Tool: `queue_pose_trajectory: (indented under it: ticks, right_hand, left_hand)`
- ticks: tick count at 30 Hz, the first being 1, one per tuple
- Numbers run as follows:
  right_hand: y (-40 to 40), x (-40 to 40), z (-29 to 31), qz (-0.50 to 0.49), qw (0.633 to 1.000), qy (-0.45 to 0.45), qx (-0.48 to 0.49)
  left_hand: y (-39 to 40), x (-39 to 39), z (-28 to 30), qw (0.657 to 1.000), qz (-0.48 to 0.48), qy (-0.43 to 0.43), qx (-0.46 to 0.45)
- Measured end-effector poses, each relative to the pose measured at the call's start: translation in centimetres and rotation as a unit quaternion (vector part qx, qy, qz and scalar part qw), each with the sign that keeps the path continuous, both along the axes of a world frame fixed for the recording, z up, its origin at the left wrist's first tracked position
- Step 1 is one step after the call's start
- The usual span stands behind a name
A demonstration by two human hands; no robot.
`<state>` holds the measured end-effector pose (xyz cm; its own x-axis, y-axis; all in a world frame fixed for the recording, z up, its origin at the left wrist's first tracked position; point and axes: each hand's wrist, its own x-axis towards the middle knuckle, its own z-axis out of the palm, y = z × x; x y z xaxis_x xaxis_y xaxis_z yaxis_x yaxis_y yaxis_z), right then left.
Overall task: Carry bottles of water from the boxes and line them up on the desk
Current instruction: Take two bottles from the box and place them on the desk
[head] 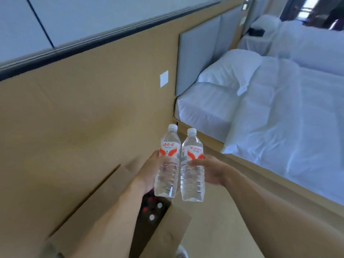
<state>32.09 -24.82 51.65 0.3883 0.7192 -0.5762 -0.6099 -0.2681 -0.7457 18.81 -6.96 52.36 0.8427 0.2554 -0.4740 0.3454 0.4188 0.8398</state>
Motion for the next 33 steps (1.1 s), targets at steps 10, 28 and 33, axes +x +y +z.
queue_pose_trajectory:
  ticks: [10, 28, 33]
  right_hand:
    - [-18.2, -3.3, 3.2, -0.260, 0.964, -0.046, 0.040]
    - [-56.8, -12.1, 3.8, -0.524, 0.850, -0.027, 0.048]
    - [-67.2, -17.2, 3.6, -0.595, 0.802, -0.052, 0.002]
  left_hand:
    - [-13.9, 5.4, 1.6, 0.980, -0.189, -0.004, 0.064]
    - [-54.1, 9.9, 3.4, 0.889, -0.456, -0.034, 0.032]
    - [-65.7, 8.4, 3.8, 0.855, -0.514, -0.055, 0.049]
